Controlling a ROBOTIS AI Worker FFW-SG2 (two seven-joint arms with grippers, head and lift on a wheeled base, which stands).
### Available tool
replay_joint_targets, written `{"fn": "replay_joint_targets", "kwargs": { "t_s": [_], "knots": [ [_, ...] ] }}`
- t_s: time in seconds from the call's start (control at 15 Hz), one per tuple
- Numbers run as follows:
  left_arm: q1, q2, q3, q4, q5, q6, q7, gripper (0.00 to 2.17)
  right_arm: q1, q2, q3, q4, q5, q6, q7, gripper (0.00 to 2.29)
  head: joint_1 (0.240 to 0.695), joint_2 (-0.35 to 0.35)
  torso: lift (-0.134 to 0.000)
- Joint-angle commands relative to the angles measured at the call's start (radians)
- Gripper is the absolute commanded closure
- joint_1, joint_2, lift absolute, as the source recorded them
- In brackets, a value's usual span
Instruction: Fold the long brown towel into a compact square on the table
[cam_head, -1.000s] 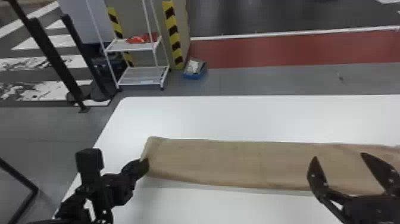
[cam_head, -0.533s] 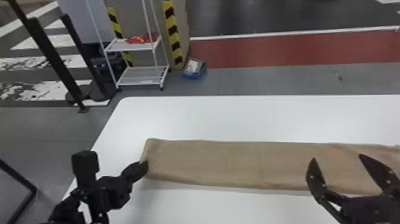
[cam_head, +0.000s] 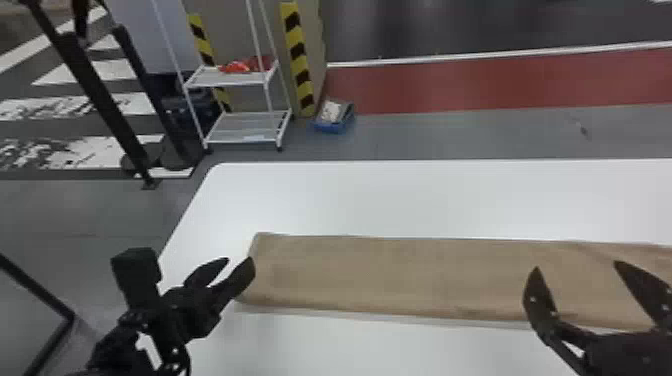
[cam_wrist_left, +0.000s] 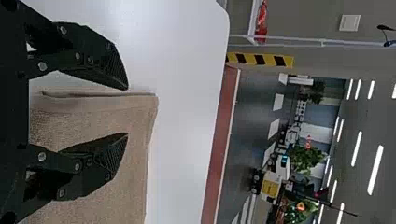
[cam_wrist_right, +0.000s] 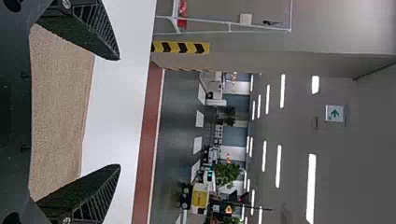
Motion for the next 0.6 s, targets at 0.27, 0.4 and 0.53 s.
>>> {"fn": "replay_joint_targets", "kwargs": {
  "t_s": [0.27,0.4,0.53],
  "knots": [
    [-0.075,0.008,0.013,0.042,-0.016,0.254,0.000,0.02,-0.033,0.005,0.014,0.018,0.003,0.030,0.000,0.05,0.695,0.205,-0.124],
    [-0.086,0.011,0.013,0.052,-0.021,0.278,-0.003,0.04,-0.036,0.005,0.020,0.020,0.003,0.030,0.000,0.05,0.695,0.211,-0.124],
    [-0.086,0.009,0.021,0.049,-0.016,0.275,-0.035,0.46,-0.042,0.005,0.021,0.026,0.003,0.033,0.000,0.05,0.695,0.213,-0.124]
  ]
}}
